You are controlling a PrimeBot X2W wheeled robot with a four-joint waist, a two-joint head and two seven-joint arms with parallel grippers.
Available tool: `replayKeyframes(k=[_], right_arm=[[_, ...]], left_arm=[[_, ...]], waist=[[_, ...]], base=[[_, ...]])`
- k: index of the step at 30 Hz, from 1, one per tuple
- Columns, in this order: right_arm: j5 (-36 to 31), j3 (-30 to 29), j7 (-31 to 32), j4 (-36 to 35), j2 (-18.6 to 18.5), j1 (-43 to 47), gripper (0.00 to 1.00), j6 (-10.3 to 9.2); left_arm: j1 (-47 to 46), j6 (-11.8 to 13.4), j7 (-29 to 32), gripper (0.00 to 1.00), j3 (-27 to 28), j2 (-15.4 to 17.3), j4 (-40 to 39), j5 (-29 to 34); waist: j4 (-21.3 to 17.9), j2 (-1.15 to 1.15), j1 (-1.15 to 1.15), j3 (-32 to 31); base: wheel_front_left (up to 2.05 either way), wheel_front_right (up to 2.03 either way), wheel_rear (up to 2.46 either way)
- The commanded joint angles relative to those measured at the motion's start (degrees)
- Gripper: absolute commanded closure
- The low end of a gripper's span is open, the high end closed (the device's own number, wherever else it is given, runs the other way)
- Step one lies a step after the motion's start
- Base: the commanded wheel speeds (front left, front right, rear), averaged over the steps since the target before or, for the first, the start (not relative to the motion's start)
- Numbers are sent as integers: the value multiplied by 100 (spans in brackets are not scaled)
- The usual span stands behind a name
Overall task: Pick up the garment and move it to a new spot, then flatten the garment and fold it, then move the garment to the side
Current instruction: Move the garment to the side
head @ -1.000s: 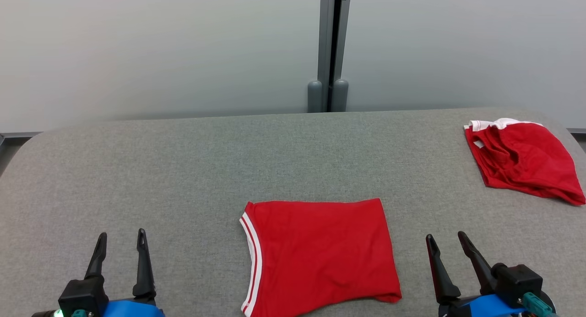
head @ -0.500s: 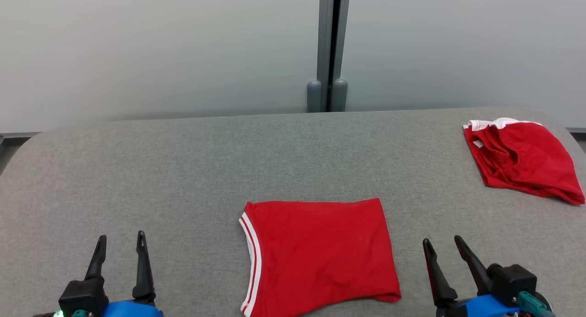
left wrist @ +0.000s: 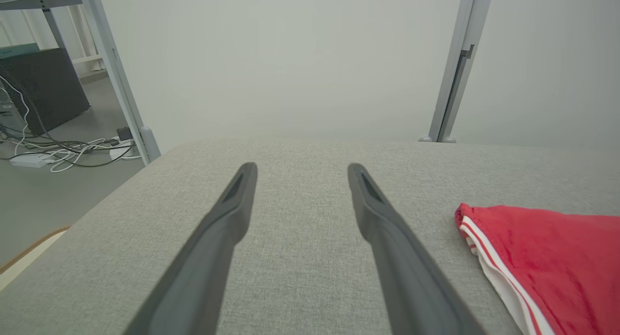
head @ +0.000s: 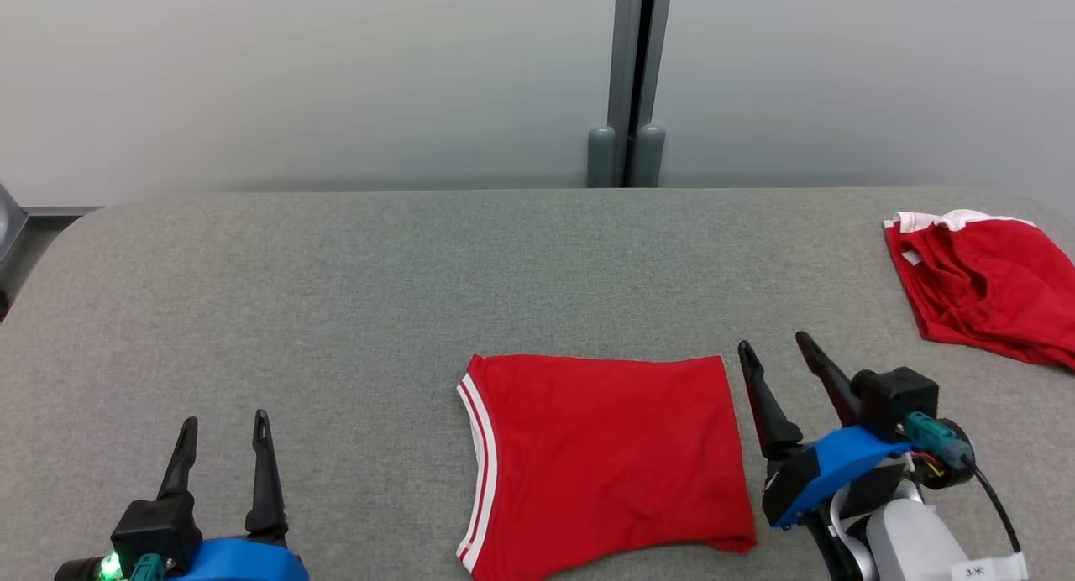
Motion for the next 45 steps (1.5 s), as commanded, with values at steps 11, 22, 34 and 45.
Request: replayKeyframes(k=[11, 22, 34, 45], right_arm=[[166, 140, -98, 1541, -31, -459, 0, 3], [405, 292, -374, 2834, -14, -753, 0, 2], [1607, 1353, -644, 3178, -2, -1129, 100, 7], [878, 1770, -784, 2959, -845, -2591, 100, 2]], left_arm=[[-270, 52, -119, 0, -110, 13, 114, -42], [-416, 95, -220, 0, -192, 1, 232, -91], [-575, 133, -309, 0, -287, -21, 343, -140], [-1061, 182, -440, 0, -369, -15, 182, -82]], waist=[[316, -1, 0, 282], [376, -1, 0, 468], [340, -1, 0, 631], [178, -1, 0, 1131]], base=[[0, 0, 0], [0, 0, 0], [0, 0, 0], [0, 0, 0]])
